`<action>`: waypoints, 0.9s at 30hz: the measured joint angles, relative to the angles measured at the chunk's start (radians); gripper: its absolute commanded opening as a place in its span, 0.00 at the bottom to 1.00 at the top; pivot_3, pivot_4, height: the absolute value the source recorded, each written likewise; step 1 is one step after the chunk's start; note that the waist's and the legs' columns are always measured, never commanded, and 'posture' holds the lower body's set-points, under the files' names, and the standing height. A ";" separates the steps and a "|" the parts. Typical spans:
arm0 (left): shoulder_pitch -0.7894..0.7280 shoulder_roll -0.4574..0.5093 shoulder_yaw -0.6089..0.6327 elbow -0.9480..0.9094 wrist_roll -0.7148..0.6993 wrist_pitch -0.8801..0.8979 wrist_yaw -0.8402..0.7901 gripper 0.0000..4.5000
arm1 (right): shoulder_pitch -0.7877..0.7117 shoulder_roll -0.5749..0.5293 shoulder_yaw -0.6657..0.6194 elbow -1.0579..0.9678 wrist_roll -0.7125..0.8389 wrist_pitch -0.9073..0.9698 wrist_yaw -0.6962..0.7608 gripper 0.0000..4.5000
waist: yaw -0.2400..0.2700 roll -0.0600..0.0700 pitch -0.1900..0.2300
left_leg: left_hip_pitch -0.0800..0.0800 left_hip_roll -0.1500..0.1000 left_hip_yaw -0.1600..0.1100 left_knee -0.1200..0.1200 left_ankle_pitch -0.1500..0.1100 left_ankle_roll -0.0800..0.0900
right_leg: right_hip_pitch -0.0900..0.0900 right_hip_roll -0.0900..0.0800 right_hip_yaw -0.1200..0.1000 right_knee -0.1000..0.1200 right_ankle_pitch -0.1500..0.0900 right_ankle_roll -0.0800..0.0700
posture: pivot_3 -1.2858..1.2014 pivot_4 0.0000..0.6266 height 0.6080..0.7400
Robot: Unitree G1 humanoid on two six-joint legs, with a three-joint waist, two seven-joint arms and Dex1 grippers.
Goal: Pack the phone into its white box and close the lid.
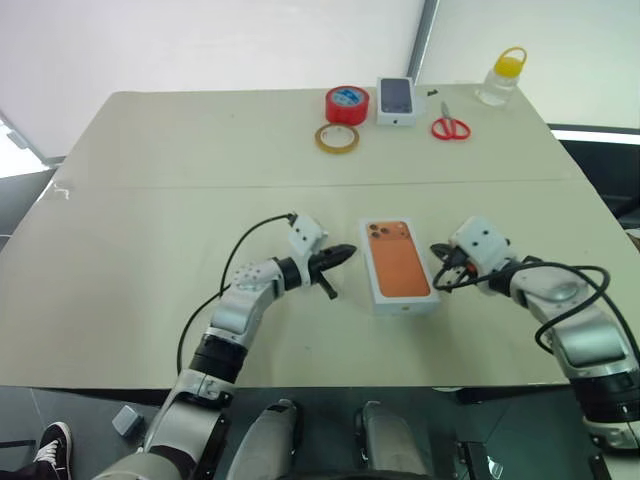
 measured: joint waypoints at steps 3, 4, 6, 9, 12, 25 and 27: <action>-0.057 -0.012 0.023 0.020 -0.004 -0.004 0.022 0.00 | -0.058 0.018 -0.028 0.000 0.028 -0.001 0.009 0.01 | 0.001 0.000 0.000 | 0.000 0.000 0.000 0.000 0.000 0.000 | 0.000 0.000 0.000 0.000 0.000 0.000 | 0.52 0.24 1.00; -0.091 -0.029 0.026 0.039 -0.004 -0.012 0.034 0.00 | -0.075 0.025 -0.032 -0.006 0.041 -0.001 0.019 0.01 | 0.001 0.000 0.000 | 0.000 0.000 0.000 0.000 0.000 0.000 | 0.001 0.000 0.000 0.000 0.000 0.000 | 0.52 0.24 1.00; -0.146 -0.064 0.035 0.079 -0.001 -0.049 0.060 0.00 | -0.084 0.040 -0.030 -0.032 0.068 0.004 0.046 0.01 | 0.004 -0.001 0.000 | 0.000 0.000 0.000 0.000 0.000 -0.001 | 0.001 0.000 -0.001 -0.001 0.000 0.000 | 0.52 0.24 1.00; -0.214 -0.119 0.018 0.188 0.031 -0.115 0.086 0.00 | -0.021 0.026 0.020 -0.110 0.093 0.016 0.122 0.01 | 0.013 -0.001 0.000 | 0.000 0.000 0.000 0.000 0.002 -0.004 | 0.002 0.000 -0.001 -0.002 0.000 0.001 | 0.52 0.24 1.00; -0.220 -0.143 -0.022 0.292 0.074 -0.159 0.088 0.00 | 0.061 0.007 0.071 -0.146 0.081 0.008 0.156 0.01 | 0.018 -0.001 0.000 | 0.000 -0.001 0.002 0.001 0.002 -0.004 | 0.001 0.000 -0.001 -0.001 0.000 0.001 | 0.52 0.24 1.00; -0.164 -0.118 -0.041 0.339 0.143 -0.211 0.095 0.00 | 0.080 -0.007 0.089 -0.146 -0.020 -0.013 0.119 0.01 | 0.015 -0.006 -0.003 | 0.002 0.000 0.001 0.001 0.000 0.000 | 0.002 0.000 0.000 0.000 0.000 0.001 | 0.52 0.24 1.00; -0.162 -0.106 -0.030 0.331 0.141 -0.199 0.096 0.00 | 0.040 0.014 0.076 -0.114 -0.007 0.013 0.108 0.01 | 0.016 -0.006 -0.002 | 0.002 0.000 0.001 0.000 0.000 0.000 | 0.001 0.000 0.000 0.000 0.000 0.001 | 0.52 0.24 1.00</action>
